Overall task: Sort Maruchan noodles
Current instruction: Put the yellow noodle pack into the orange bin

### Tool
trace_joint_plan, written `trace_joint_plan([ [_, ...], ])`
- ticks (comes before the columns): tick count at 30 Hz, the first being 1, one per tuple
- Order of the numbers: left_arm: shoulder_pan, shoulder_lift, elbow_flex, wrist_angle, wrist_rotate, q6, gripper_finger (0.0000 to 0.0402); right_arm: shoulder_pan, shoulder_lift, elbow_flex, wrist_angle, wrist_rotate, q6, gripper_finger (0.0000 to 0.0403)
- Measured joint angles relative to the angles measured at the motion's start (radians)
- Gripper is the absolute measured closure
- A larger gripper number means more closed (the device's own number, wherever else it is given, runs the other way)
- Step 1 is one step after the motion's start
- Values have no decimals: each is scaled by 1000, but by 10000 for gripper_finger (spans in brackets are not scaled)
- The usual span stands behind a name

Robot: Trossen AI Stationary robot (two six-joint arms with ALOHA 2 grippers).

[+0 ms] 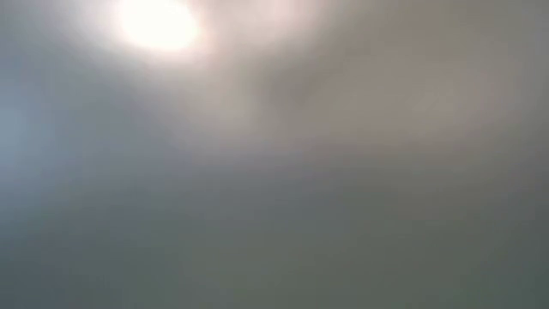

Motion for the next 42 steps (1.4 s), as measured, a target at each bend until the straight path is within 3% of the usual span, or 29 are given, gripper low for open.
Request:
trace_joint_plan([
  [3, 1, 22, -1, 55, 39, 78, 363, 0, 0, 0, -1, 0, -20, 275],
  [8, -1, 41, 11, 117, 238, 401, 363, 0, 0, 0, -2, 1, -61, 275],
  [12, -1, 44, 13, 71, 304, 478, 363, 0, -1, 0, -2, 0, -75, 275],
  [19, -4, -65, 13, 27, 325, 369, 363, 0, -1, 0, -3, 0, -74, 275],
  [27, 6, -158, 36, -53, 101, 7, 363, 0, -2, 0, -5, 0, -74, 275],
  [32, 39, -112, 43, -161, 79, -197, 363, 0, -2, 0, -5, 0, -74, 275],
  [38, 49, -61, 48, -138, 59, -227, 363, 0, -2, 0, -5, 0, -74, 275],
  [42, 49, -39, 49, -114, 81, -108, 363, 0, -2, 0, -6, 0, -74, 275],
])
